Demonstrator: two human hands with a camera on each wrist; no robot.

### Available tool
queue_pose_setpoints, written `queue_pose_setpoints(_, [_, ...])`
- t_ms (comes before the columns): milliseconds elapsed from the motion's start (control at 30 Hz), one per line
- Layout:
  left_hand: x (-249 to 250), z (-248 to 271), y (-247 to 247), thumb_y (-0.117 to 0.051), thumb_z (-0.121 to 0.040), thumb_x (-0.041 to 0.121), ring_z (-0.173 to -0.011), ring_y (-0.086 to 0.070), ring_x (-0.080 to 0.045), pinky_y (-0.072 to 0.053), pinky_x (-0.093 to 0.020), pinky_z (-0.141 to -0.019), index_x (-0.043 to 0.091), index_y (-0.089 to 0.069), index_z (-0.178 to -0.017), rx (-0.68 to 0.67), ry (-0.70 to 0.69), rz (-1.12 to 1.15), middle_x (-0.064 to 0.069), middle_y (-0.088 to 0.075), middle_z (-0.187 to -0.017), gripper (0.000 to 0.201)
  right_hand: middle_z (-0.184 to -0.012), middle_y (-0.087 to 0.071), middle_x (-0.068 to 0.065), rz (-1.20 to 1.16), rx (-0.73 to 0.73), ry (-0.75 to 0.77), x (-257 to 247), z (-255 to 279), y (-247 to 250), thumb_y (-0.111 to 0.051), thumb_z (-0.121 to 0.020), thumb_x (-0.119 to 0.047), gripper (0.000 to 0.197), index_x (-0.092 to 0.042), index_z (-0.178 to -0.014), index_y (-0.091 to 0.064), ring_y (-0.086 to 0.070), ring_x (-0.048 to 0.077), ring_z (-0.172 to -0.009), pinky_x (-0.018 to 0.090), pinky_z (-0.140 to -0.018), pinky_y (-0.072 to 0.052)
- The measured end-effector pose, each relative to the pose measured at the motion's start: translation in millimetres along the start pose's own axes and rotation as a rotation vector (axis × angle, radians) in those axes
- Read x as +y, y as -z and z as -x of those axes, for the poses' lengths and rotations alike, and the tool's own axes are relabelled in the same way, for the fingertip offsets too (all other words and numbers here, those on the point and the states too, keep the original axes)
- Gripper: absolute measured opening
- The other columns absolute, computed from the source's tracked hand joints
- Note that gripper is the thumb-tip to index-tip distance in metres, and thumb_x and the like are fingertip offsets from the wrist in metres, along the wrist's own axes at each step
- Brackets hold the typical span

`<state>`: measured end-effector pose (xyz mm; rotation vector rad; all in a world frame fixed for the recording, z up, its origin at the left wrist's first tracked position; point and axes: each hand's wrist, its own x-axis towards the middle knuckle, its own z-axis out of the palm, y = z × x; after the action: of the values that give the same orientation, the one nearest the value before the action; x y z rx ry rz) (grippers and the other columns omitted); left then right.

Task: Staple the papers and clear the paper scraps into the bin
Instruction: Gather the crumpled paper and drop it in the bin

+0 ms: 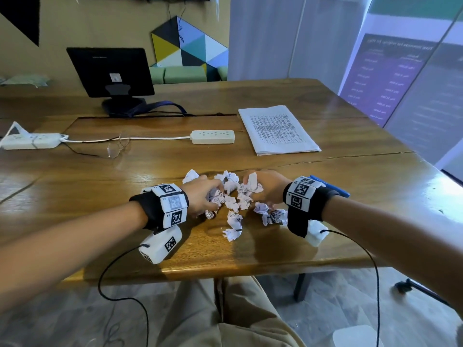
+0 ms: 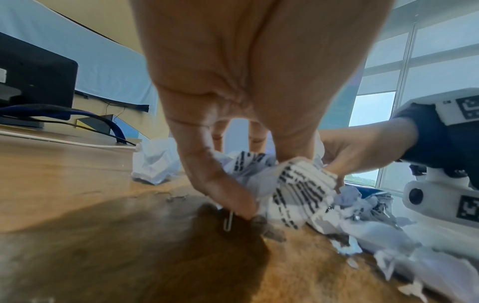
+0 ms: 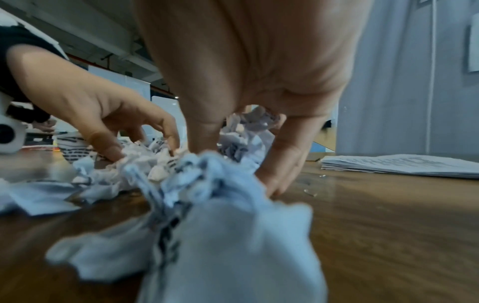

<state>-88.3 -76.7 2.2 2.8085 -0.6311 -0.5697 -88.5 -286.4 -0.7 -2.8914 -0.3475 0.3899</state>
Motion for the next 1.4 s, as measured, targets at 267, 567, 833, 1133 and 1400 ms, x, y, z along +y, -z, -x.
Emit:
queue_pose_setpoints(267, [-3.7, 10.3, 24.7, -0.065, -0.085, 0.030, -0.071, -0.051, -0.016, -0.046, -0.022, -0.058, 0.024, -0.049, -0.125, 0.160, -0.046, 0.114, 0.003, -0.038, -0.091, 0.044, -0.110, -0.064, 0.005, -0.142, 0.139, -0.055, 16.1, 8.0, 15.7, -0.062, -0.083, -0.027, 0.032, -0.012, -0.111, -0.059, -0.063, 0.024, -0.096, 0.037, -0.085, -0.053])
queue_pose_setpoints(567, [59.7, 15.4, 60.4, -0.065, -0.086, 0.024, -0.069, -0.060, -0.015, -0.058, -0.030, -0.054, 0.026, -0.050, -0.121, 0.177, -0.332, 0.375, -0.006, -0.044, -0.128, 0.038, -0.073, -0.057, -0.003, -0.628, 0.316, -0.043, 46.6, 65.8, 45.7, -0.059, -0.083, -0.006, 0.017, -0.014, -0.097, -0.059, -0.058, 0.012, -0.056, 0.026, -0.051, -0.054])
queue_pose_setpoints(833, [173.9, -11.3, 18.3, -0.071, -0.072, 0.042, -0.098, -0.062, -0.026, -0.055, -0.049, -0.081, 0.043, -0.054, -0.105, 0.039, -0.646, 0.474, -0.008, -0.055, -0.118, 0.037, -0.075, -0.056, 0.008, -0.880, 0.330, -0.187, 126.5, 172.8, 21.1, -0.059, -0.087, 0.003, 0.017, 0.000, -0.103, -0.058, -0.058, 0.015, -0.057, 0.028, -0.051, -0.058])
queue_pose_setpoints(1133, [306.5, -34.2, -84.2, -0.067, -0.080, 0.041, -0.107, -0.055, -0.024, -0.047, -0.040, -0.093, 0.033, -0.051, -0.123, -0.203, -0.840, 0.266, -0.007, -0.052, -0.120, 0.046, -0.067, -0.060, 0.003, -0.960, 0.173, -0.610, 207.5, 300.5, -60.5, -0.060, -0.087, 0.001, 0.012, -0.010, -0.083, -0.061, -0.062, 0.014, -0.056, 0.030, -0.057, -0.060])
queue_pose_setpoints(1400, [359.4, -38.6, -197.7, -0.065, -0.086, 0.027, -0.090, -0.063, -0.035, -0.058, -0.046, -0.069, 0.021, -0.051, -0.125, -0.534, -0.821, 0.167, -0.011, -0.048, -0.115, 0.042, -0.071, -0.052, 0.008, -1.188, -0.114, -0.968, 263.7, 347.0, -219.6, -0.059, -0.087, 0.001, 0.016, -0.014, -0.084, -0.055, -0.056, 0.011, -0.046, 0.029, -0.049, -0.057])
